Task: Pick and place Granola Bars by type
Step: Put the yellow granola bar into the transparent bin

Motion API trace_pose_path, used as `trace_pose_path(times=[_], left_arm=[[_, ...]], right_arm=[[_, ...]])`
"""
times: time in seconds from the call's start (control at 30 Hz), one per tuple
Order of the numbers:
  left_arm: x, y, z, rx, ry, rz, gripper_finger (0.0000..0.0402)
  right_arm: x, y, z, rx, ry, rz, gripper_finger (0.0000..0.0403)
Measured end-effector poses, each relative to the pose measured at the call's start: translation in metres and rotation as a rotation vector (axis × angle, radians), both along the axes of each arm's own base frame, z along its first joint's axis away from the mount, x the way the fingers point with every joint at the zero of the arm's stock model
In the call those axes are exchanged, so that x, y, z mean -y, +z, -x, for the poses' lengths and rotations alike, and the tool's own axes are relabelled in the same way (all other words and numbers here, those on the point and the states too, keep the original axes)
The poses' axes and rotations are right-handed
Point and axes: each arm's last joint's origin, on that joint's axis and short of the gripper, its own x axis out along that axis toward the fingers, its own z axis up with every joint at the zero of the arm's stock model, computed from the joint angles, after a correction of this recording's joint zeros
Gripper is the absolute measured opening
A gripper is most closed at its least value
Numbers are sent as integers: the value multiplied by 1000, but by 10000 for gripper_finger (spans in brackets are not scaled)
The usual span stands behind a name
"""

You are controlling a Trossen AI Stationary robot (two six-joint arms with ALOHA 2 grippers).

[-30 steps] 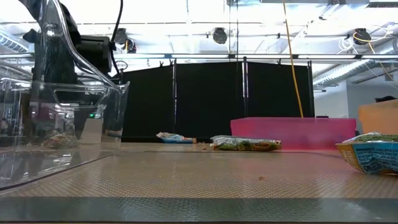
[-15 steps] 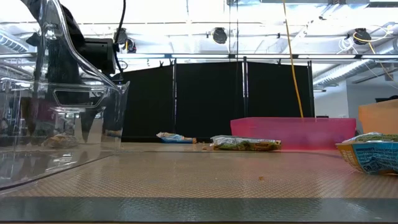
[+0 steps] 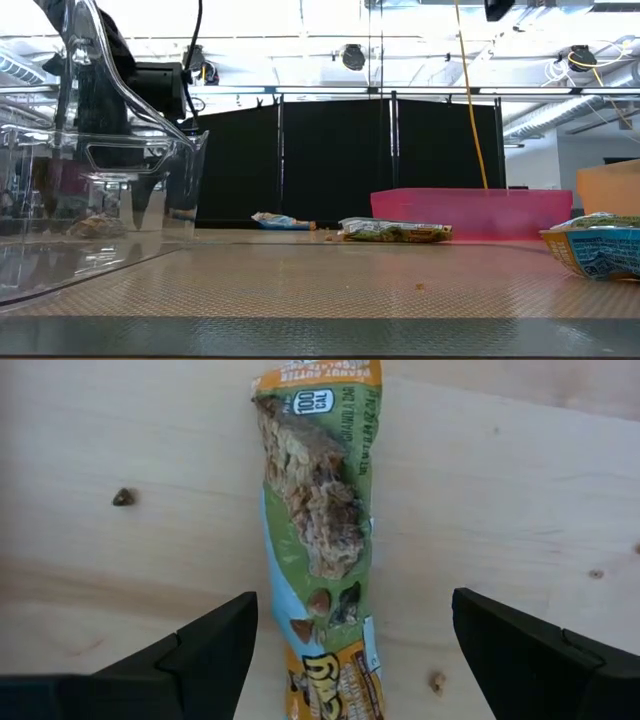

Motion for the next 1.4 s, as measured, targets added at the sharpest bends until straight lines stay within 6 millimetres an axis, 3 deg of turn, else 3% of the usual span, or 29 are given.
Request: trace_pose_path(times=[0.2,0.63,0.77,1.1,1.4], left_arm=[[3,-12,7,11,18,29,335],[3,-13,6,16,28,25,327],[3,-13,7,9,28,27,281],[4,-14,10,-21,27,40,117],[5,-14,12,-31,-9,63,13]], right_arm=[[0,-9,1,21,0,-48,167],[0,-5,1,69,-1,-59,167],[0,-4,1,74,0,-60,167],[0,-4,1,74,0,-60,167],[0,-4,1,74,-1,-60,167]])
